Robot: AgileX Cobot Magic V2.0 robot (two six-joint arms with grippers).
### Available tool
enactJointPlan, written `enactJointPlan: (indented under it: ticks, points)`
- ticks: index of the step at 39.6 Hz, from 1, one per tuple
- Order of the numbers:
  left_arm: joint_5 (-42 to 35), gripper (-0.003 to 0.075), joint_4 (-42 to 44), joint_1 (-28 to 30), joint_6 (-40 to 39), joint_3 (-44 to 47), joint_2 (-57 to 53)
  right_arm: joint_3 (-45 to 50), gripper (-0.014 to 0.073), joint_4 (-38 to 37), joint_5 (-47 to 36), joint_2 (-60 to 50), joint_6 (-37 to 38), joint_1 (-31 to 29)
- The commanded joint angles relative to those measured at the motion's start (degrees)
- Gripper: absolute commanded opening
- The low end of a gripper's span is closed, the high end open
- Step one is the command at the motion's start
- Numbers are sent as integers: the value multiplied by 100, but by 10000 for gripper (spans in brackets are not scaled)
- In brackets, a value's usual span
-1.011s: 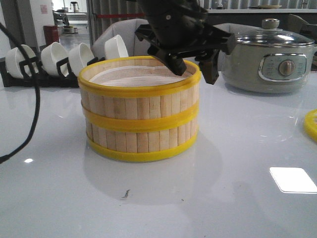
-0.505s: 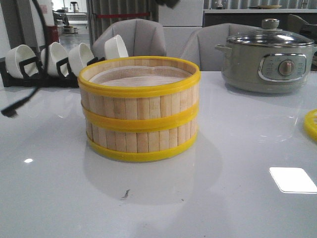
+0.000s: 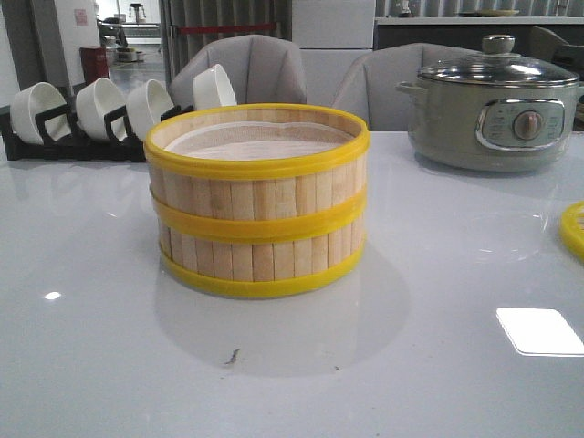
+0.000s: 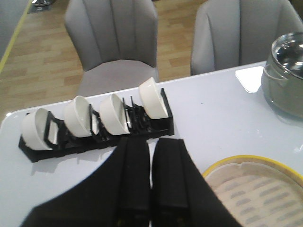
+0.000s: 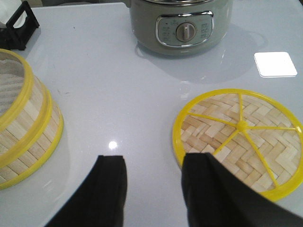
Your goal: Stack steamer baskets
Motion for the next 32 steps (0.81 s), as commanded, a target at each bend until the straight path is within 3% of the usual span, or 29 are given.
enactJointPlan:
  ticks: [1, 19, 32]
  points:
    - [-684, 86, -179, 248, -71, 557, -789, -206, 394, 89, -401, 7, -9, -11]
    - [-2290, 86, -417, 440, -614, 5052, -3688, -206, 394, 178, -329, 7, -9, -11]
    - [-3012, 86, -764, 440, -676, 6806, -4538, -206, 394, 209, -231, 7, -9, -11]
